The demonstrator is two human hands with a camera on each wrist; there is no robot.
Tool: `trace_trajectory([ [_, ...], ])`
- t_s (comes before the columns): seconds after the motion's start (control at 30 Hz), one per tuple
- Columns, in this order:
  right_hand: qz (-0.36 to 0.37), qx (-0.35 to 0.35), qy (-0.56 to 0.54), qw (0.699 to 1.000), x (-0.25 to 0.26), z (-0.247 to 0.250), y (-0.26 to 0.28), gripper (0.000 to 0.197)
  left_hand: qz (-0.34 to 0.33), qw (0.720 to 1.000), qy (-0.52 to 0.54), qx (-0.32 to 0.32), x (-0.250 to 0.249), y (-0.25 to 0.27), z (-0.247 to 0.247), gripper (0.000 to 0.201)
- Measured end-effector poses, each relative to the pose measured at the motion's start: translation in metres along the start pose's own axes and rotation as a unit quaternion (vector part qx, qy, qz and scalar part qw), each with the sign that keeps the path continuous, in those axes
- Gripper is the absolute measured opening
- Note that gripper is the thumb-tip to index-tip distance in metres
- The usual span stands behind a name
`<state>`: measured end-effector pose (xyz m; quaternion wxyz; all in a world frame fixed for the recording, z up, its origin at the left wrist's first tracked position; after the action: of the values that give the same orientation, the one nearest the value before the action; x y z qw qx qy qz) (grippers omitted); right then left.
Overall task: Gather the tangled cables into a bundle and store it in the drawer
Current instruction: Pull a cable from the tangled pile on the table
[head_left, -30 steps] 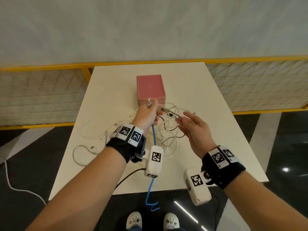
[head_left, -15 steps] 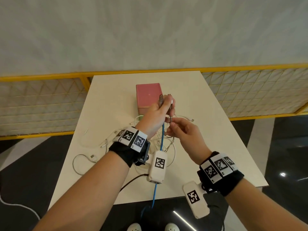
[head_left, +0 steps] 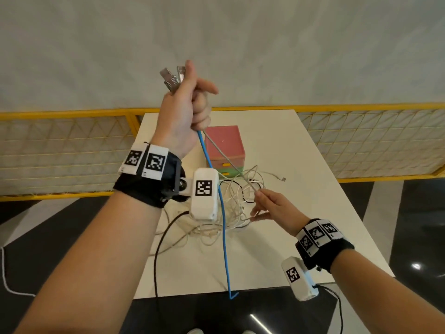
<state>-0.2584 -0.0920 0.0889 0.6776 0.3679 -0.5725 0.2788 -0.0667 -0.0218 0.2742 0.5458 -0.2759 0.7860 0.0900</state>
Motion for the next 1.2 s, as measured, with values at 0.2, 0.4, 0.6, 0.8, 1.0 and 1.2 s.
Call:
trace_trajectory([
  [0.2, 0.113, -0.121, 0.074, 0.983, 0.047, 0.012, -0.02, 0.03, -0.013, 0.961, -0.257, 0.103, 0.003, 0.021, -0.009, 0.051],
  [0.4, 0.258, -0.118, 0.223, 0.933, 0.119, 0.0, -0.014, 0.027, 0.109, 0.881, -0.417, 0.193, 0.05, 0.038, -0.009, 0.035],
  [0.6, 0.257, -0.073, 0.223, 0.937, 0.109, 0.001, -0.012, 0.028, 0.027, 0.903, -0.417, 0.102, 0.037, 0.035, -0.005, 0.039],
  [0.8, 0.14, -0.054, 0.228, 0.962, 0.035, 0.012, -0.025, 0.036, -0.047, 0.951, -0.288, -0.1, -0.001, 0.014, 0.019, 0.037],
  [1.0, 0.174, -0.063, 0.274, 0.944, 0.077, 0.009, -0.017, 0.031, -0.143, 0.891, -0.427, -0.064, 0.008, 0.022, 0.018, 0.04],
  [1.2, 0.27, -0.048, 0.316, 0.908, 0.13, -0.005, -0.012, 0.023, -0.014, 0.836, -0.529, 0.146, 0.05, 0.038, -0.015, 0.044],
])
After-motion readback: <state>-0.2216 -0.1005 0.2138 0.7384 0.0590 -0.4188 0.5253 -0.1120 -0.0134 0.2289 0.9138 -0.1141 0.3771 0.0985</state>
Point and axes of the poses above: each hand's wrist, its own y-axis away from the middle knuckle, its own z-axis out of the back of the hand, x = y × z, the point moved 4 cm from there along -y, towards the middle knuckle, and after that the axes turned 3 degrees about -y, right-handed, at the moved point
